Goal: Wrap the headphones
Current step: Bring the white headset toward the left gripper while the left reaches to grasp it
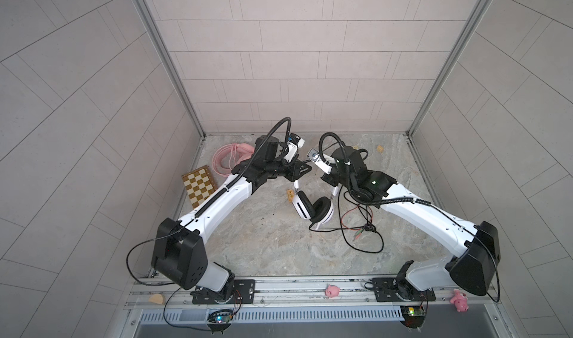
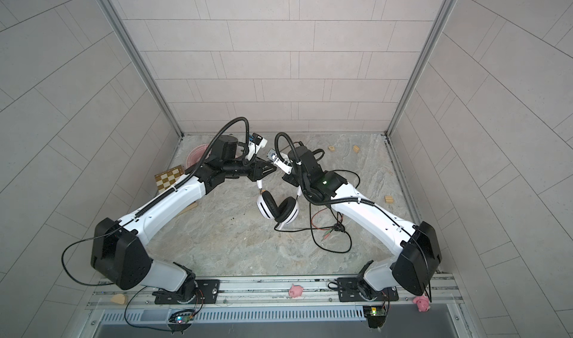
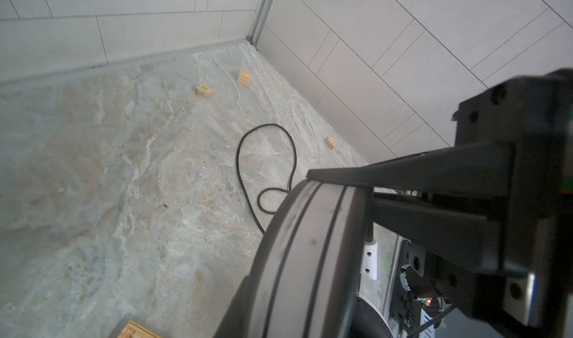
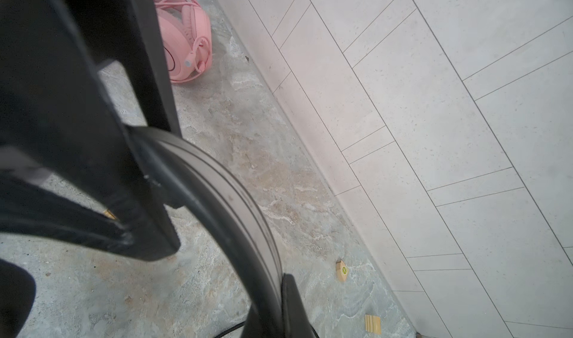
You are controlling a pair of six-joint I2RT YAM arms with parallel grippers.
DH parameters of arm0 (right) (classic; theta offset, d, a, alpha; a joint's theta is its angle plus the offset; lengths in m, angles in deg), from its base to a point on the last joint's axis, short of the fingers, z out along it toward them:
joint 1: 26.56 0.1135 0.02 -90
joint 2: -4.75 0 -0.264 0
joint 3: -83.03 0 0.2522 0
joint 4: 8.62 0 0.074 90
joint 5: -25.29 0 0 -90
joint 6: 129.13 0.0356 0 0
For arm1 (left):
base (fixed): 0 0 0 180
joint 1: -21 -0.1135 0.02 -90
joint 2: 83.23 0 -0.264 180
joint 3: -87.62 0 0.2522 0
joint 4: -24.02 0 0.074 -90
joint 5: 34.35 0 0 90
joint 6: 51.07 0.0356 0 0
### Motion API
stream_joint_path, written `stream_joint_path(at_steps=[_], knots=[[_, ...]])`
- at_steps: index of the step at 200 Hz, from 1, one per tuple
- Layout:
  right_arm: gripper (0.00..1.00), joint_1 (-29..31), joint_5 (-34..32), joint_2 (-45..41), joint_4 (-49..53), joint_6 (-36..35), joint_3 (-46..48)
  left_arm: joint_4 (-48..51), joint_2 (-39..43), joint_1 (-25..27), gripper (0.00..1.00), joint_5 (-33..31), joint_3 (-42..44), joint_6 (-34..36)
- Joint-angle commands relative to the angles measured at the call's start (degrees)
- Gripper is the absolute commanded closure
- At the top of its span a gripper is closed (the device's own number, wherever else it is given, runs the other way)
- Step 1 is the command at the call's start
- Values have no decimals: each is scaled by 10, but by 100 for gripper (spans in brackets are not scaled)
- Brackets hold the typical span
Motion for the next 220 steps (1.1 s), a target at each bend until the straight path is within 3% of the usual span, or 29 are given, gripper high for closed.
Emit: stream_joint_path(at_steps=[1,10,35,63,83,115,118,142,158,175,220], knots=[[94,27,45,-11,7,21,-19,3,-17,-8,95,-60,-24,-16],[91,26,33,-10,-2,26,-17,6,-16,-8,100,-72,-24,-17],[77,25,-6,-5,4,61,-34,16,-11,-9,100,-118,-21,-23],[45,16,-44,7,39,132,-78,37,-15,-18,100,-173,-26,-34],[33,6,-43,9,48,204,-100,29,-15,-35,100,-194,-16,-58],[27,3,-23,1,47,343,-104,1,-16,-85,100,-185,-1,-117],[21,3,-23,0,46,358,-100,-1,-15,-90,100,-186,1,-123],[1,3,-9,-26,30,480,-34,-12,-5,-109,100,-211,15,-154],[1,16,-3,-51,-27,546,42,-11,3,-110,100,-237,19,-167],[1,35,-30,-65,-72,572,98,-18,8,-111,100,-241,25,-175],[1,44,-22,-28,-86,575,67,-15,13,-110,100,-251,27,-195]])
